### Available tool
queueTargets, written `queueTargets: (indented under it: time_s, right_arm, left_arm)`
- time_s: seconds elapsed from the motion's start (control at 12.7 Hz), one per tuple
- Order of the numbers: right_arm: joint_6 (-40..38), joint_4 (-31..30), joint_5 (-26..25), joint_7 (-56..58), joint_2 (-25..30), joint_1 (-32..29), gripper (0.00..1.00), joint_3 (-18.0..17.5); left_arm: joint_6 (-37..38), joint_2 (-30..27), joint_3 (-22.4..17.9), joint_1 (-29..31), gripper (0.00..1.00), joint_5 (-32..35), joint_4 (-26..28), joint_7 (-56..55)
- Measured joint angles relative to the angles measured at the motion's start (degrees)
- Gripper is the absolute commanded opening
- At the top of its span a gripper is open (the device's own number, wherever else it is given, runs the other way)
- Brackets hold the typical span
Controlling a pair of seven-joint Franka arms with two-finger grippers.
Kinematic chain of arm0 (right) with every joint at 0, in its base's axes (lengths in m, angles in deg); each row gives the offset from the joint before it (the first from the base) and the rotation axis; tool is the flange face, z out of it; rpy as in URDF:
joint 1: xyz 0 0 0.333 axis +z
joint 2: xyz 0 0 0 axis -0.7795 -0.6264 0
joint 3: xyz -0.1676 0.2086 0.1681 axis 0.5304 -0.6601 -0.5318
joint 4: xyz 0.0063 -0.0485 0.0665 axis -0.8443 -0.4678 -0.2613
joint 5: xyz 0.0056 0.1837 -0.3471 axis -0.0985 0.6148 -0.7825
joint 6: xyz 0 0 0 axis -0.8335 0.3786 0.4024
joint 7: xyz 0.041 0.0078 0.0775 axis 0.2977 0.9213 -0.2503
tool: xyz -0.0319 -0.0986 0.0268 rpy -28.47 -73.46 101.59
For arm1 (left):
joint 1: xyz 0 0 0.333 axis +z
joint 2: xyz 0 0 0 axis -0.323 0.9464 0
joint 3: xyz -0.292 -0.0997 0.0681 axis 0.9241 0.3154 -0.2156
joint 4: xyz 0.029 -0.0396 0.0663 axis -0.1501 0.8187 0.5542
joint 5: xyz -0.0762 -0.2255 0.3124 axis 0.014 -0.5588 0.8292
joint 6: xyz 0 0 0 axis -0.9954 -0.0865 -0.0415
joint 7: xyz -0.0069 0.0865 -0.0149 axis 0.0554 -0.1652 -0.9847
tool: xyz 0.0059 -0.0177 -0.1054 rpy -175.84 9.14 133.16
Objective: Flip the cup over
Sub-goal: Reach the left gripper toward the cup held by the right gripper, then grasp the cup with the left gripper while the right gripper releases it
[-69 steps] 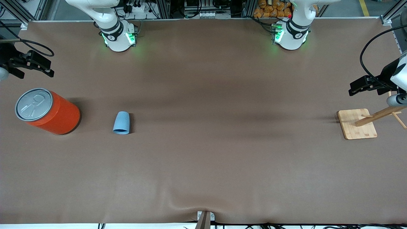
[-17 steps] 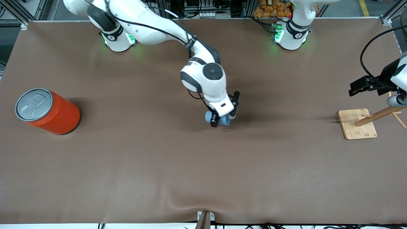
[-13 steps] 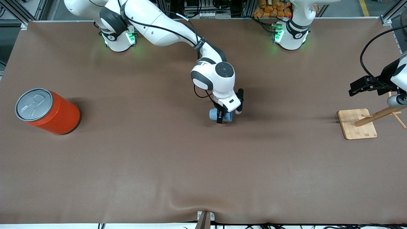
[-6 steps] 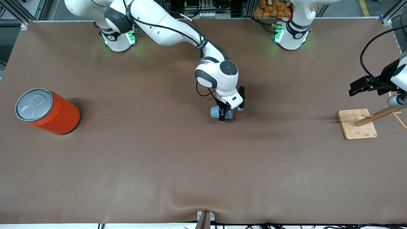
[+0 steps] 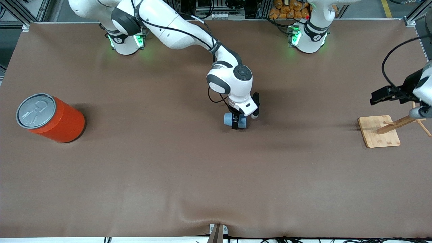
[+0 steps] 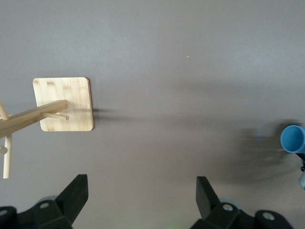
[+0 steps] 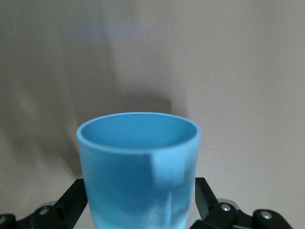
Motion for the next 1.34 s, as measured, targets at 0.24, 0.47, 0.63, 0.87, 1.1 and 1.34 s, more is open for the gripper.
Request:
queueTargets:
  time_s: [0.24,0.47,0.63,0.87,1.1,1.34]
  right_arm:
    - [-0.6,1.3,0.0,0.0,0.3,0.0,1.0,0.1]
    - [-4.6,2.0,0.0,0.0,1.7,0.1,1.0,-0.1]
    - [-8.2,2.3,0.0,0.0,3.3,0.5,1.0,-0.2]
    - [-14.2,2.8,0.4,-0.4,6.9,1.1,1.0,-1.0]
    - [-20.3,3.4,2.7,-1.2,10.9,-1.7,1.0,-0.5]
    - [-25.2,4.0,4.2,-1.2,16.2,-10.9,1.0,-0.1]
  left_arm:
    - [0.3,2.7,0.1,0.7,1.0,-5.3,0.0,0.1]
    - [2.6,5.8,1.0,0.2,1.0,-10.6,0.6,0.1]
    - [4.7,8.7,2.2,-0.7,1.0,-12.7,2.4,0.0]
    - [4.7,13.6,3.9,-1.1,1.0,-21.5,6.7,0.2]
    - [0.8,20.0,4.9,-1.5,1.0,-30.7,7.6,3.4]
    - [-4.7,25.2,5.9,-4.4,1.0,-37.0,7.6,4.8]
